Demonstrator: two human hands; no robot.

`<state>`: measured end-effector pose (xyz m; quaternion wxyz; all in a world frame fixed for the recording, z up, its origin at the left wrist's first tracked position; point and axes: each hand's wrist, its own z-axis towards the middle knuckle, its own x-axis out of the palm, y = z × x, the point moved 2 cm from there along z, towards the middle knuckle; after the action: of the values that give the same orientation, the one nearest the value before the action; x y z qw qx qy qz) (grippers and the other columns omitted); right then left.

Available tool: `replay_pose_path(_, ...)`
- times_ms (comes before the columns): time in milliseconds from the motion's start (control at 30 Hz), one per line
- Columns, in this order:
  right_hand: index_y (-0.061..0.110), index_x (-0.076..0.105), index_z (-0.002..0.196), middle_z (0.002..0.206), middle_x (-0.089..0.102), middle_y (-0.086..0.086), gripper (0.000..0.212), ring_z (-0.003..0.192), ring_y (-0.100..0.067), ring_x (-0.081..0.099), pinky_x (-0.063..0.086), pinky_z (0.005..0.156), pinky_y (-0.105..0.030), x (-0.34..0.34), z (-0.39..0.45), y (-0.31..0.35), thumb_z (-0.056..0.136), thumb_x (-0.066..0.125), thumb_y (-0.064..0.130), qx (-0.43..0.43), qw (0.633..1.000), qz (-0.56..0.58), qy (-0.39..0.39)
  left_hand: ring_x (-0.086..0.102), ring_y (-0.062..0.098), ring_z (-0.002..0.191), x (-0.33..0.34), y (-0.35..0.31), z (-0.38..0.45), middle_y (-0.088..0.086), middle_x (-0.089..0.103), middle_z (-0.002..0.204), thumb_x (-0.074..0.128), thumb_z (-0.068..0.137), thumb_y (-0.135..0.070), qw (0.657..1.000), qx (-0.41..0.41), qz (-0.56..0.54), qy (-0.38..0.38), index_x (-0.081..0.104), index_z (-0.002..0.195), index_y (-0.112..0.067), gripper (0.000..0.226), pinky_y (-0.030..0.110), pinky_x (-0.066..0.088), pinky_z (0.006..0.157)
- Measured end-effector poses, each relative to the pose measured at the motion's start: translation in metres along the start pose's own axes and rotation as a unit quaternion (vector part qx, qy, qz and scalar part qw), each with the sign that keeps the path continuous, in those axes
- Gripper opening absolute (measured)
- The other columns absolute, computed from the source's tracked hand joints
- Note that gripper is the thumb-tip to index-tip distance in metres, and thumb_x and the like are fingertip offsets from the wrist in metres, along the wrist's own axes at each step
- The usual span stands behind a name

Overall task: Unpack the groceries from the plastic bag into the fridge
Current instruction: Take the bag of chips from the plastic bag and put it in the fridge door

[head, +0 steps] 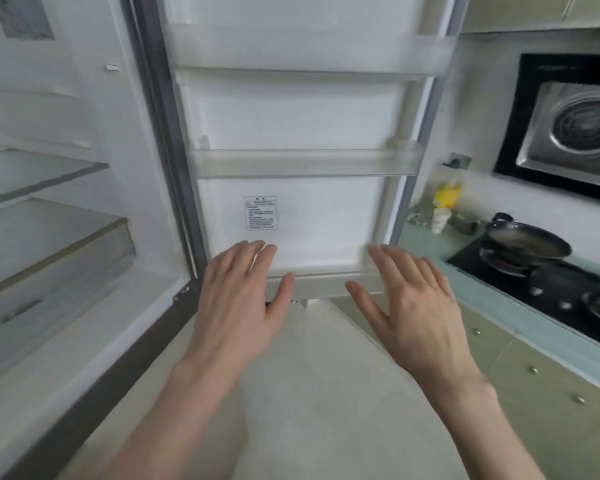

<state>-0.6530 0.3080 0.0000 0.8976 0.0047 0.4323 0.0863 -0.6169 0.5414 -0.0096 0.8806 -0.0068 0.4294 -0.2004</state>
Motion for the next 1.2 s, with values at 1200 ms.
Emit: replay_pose_path(1200, 0.019, 0.057, 0.141, 0.138, 0.064, -0.001, 0.067, 0.128, -0.025, 0.058, 0.040, 0.113, -0.042, -0.279, -0.338, -0.381, 0.100, 0.032, 0.066, 0.485, 0.808, -0.327, -0.064, 0.056, 0.025, 0.128, 0.147, -0.598, -0.045, 0.003, 0.064, 0.133, 0.044, 0.101, -0.046, 0.835, 0.406, -0.355, 0.112, 0.062, 0.132, -0.012, 0.049, 0.041, 0.042, 0.110)
